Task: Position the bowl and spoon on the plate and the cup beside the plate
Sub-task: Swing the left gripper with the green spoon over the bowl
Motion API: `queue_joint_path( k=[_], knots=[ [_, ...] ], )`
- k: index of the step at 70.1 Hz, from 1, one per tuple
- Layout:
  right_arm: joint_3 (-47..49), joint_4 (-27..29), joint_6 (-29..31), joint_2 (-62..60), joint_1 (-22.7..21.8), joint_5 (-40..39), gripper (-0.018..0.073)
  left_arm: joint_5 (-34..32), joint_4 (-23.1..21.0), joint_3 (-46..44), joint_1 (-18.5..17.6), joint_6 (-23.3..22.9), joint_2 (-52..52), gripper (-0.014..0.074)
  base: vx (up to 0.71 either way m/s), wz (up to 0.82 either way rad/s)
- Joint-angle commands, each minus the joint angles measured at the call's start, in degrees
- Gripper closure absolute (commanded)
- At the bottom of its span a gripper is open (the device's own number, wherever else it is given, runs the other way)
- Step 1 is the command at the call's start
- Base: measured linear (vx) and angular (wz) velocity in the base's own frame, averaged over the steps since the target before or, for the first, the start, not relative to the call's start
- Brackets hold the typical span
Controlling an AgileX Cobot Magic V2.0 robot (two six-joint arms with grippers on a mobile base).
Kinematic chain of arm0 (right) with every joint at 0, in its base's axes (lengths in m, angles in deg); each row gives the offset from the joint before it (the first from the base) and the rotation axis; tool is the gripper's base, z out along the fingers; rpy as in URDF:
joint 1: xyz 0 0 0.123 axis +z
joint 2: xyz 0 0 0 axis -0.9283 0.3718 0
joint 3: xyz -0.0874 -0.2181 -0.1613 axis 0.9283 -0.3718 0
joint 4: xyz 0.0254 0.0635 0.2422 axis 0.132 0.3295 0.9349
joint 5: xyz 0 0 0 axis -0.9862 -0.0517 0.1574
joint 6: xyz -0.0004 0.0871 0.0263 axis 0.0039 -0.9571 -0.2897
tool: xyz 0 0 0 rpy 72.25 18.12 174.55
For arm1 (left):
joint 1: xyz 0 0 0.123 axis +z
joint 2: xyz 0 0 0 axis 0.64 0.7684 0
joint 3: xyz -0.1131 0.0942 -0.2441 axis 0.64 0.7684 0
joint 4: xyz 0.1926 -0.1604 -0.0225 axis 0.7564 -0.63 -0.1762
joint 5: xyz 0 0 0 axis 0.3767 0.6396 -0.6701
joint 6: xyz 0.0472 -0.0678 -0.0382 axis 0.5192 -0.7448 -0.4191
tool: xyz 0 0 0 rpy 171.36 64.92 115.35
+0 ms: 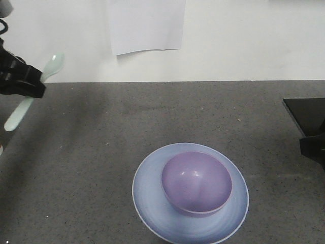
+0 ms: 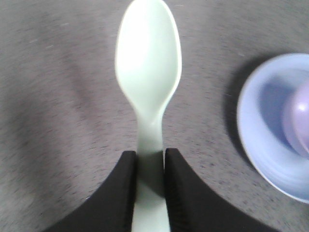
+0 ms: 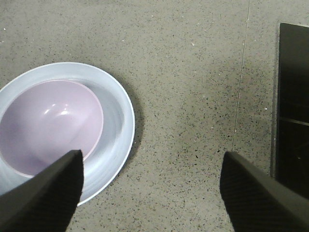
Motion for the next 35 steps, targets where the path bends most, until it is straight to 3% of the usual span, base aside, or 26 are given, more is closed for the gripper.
queue_joint_path(
  k=[1,35],
  knots=[
    [1.80,-0.37,-0.28,-0.05,-0.22,-4.15,-0.0010,-0.84,-1.49,-1.74,-5.49,2.53,-1.42,0.0603,0.00,0.00],
    [1.80,0.90,-0.34,-0.05,-0.22,-4.03,-0.0010,-0.10,3.16,-1.74,-29.84,4.70,10.62,0.0603,0.00,0.00]
  ],
)
